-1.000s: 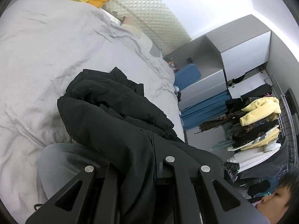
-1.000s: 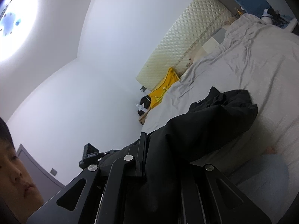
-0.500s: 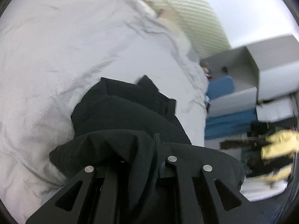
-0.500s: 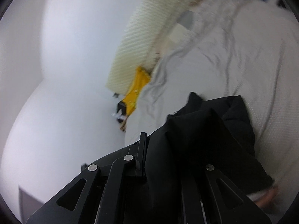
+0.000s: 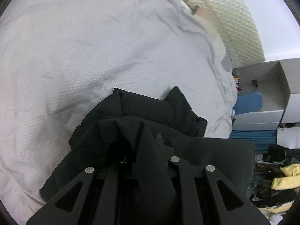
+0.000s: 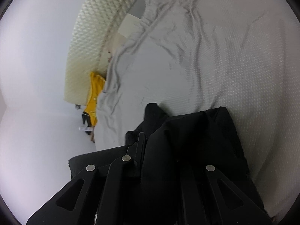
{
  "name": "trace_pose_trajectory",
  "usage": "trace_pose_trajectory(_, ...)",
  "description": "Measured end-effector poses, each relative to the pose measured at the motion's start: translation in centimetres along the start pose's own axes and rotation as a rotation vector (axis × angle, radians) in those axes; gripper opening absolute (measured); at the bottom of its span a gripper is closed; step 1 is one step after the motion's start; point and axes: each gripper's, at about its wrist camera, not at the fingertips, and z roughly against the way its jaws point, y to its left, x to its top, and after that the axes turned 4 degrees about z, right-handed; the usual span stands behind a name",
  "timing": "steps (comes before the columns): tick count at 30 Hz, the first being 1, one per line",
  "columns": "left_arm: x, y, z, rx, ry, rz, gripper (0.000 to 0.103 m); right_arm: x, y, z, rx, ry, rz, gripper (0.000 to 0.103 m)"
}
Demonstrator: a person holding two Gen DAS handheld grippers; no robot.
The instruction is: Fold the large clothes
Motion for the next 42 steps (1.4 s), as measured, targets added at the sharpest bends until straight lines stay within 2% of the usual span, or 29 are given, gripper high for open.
trace_pose_trajectory(8,2.1,-0.4,-4.9,0.001,0.051,0.002,0.014,0.7,-3.8,-3.9,0.025,0.043,-0.058,0.008)
trace_pose_trajectory(13,2.6,-0.4,-5.4,-0.019,0.088,-0.002,0.014,1.0,-5.3,-4.5,0.084,0.068,-0.099,0.008)
trace_pose_trajectory(18,2.7,-0.1,-4.4,-0.038,0.139,-0.010,0.015,0.8,-5.8,-3.7,0.165,0.098,-0.073,0.015)
trace_pose_trajectory(21,2.5,0.0,-2.7,-0.071,0.140,-0.031,0.017,0.6,-5.9,-2.2,0.183,0.087,-0.057,0.028)
trace_pose_trajectory(23,2.3,0.1,-1.6,-0.082,0.138,-0.062,0.018,0.6,-5.8,-1.1,0.178,0.069,-0.032,0.056)
trace_pose_trajectory(25,1.9,0.4,0.4,-0.086,0.118,-0.092,0.022,0.7,-5.3,0.7,0.108,0.041,0.026,0.066)
trace_pose_trajectory(26,1.7,0.6,1.2,-0.085,0.106,-0.104,0.029,0.7,-4.9,1.7,0.078,0.029,0.061,0.066)
trace_pose_trajectory(27,1.6,0.7,2.5,-0.068,0.075,-0.136,0.041,0.8,-4.7,2.3,0.063,0.024,0.085,0.066)
trace_pose_trajectory(28,1.3,0.4,3.9,-0.009,0.025,-0.195,0.051,0.8,-4.0,3.4,0.034,0.012,0.128,0.066)
trace_pose_trajectory(29,1.1,0.4,5.3,0.059,-0.032,-0.249,0.071,0.7,-3.5,4.0,0.010,0.006,0.163,0.066)
trace_pose_trajectory(30,0.8,0.3,6.3,0.093,-0.066,-0.281,0.080,0.6,-2.8,4.7,-0.019,0.000,0.206,0.066)
trace_pose_trajectory(33,-0.3,-0.3,9.1,0.151,-0.161,-0.359,0.080,0.0,-0.8,6.3,-0.109,-0.041,0.315,0.066)
trace_pose_trajectory(37,-4.2,-3.4,11.8,0.250,-0.379,-0.531,0.080,-2.0,3.2,8.0,-0.203,-0.147,0.477,0.074)
trace_pose_trajectory(39,-6.7,-5.1,11.9,0.251,-0.457,-0.601,0.080,-3.6,5.6,8.4,-0.219,-0.199,0.558,0.077)
trace_pose_trajectory(42,-10.4,-7.5,10.5,0.222,-0.520,-0.693,0.080,-6.7,9.1,7.6,-0.205,-0.249,0.684,0.080)
